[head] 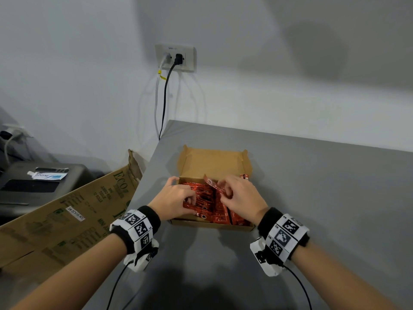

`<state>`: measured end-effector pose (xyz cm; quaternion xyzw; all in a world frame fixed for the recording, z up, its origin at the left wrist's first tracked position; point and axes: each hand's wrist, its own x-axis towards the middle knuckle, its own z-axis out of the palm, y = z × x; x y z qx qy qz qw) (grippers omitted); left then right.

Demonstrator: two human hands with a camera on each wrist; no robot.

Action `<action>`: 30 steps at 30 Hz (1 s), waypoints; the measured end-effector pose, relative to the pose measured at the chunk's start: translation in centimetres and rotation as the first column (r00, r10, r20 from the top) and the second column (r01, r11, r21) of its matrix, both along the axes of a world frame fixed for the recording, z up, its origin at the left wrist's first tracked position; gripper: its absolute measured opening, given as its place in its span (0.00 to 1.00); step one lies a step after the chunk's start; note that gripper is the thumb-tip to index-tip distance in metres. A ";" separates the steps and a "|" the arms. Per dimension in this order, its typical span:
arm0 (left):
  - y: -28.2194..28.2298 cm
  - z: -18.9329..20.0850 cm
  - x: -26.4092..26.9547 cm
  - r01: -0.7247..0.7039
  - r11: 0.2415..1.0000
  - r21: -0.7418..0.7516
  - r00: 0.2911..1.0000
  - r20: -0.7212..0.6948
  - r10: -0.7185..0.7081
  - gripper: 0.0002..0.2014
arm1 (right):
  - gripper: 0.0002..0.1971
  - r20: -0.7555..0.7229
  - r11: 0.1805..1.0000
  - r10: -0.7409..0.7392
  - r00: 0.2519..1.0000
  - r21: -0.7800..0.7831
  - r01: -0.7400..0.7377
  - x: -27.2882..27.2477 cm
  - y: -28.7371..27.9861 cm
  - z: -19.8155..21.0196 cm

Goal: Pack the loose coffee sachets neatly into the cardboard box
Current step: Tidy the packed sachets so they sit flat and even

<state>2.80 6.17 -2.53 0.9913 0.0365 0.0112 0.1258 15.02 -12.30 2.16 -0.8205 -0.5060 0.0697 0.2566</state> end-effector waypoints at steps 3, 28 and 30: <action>-0.1 0.0 0.0 -0.003 1.000 -0.003 1.000 -0.006 0.003 0.13 | 0.04 0.023 0.999 0.010 1.000 0.036 -0.010 -0.6 -0.2 0.0; -0.1 -0.3 0.1 -0.003 1.000 0.024 1.000 0.016 0.003 0.15 | 0.21 -0.218 0.987 0.149 0.964 -0.019 -0.157 -1.0 0.1 -0.7; -0.1 -0.1 0.1 -0.017 0.999 0.043 1.000 0.010 0.016 0.12 | 0.16 -0.202 0.985 0.162 0.966 -0.027 -0.171 -1.3 0.2 -0.7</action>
